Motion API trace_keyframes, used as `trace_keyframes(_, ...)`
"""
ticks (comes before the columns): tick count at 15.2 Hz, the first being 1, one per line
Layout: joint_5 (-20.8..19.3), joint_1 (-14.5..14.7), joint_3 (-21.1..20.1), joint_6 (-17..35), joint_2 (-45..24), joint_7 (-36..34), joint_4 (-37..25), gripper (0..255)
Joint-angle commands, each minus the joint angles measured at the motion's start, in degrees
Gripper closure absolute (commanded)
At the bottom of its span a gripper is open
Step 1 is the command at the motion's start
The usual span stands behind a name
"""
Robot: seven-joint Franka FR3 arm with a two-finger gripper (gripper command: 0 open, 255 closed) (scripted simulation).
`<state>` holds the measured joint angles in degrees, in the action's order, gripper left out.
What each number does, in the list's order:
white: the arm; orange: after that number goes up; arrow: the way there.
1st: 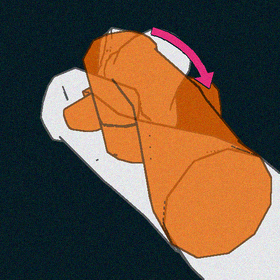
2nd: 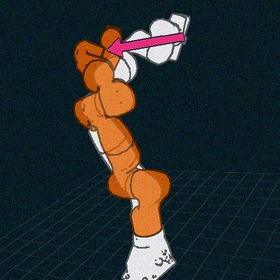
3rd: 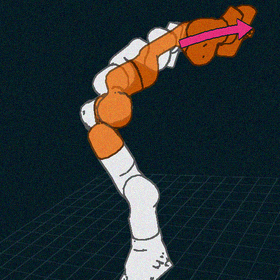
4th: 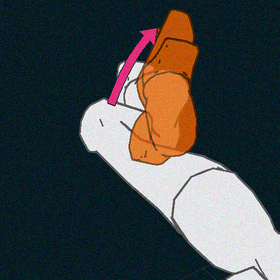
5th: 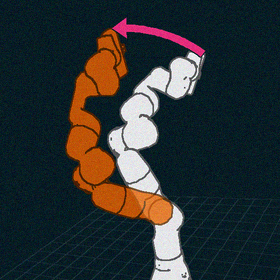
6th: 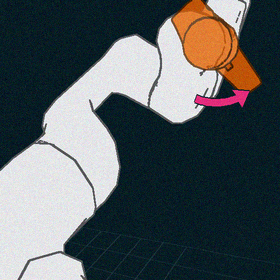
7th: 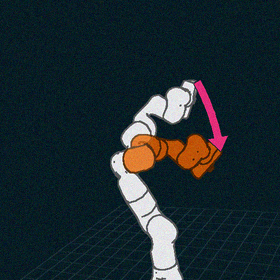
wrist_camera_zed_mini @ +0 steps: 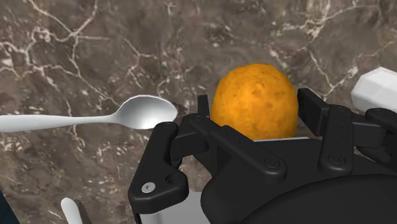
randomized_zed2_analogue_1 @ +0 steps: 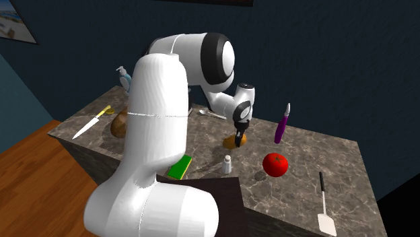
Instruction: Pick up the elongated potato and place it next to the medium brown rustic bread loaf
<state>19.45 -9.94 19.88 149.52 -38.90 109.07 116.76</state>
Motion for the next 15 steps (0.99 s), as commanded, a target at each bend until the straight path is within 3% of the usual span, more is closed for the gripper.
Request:
trace_keyframes(1, -0.6, 0.6, 0.7, -0.9, 1.7, -0.4, 0.8, 255)
trace_keyframes(15, -5.4, 4.1, 5.2, -8.0, 11.0, -3.2, 2.8, 255)
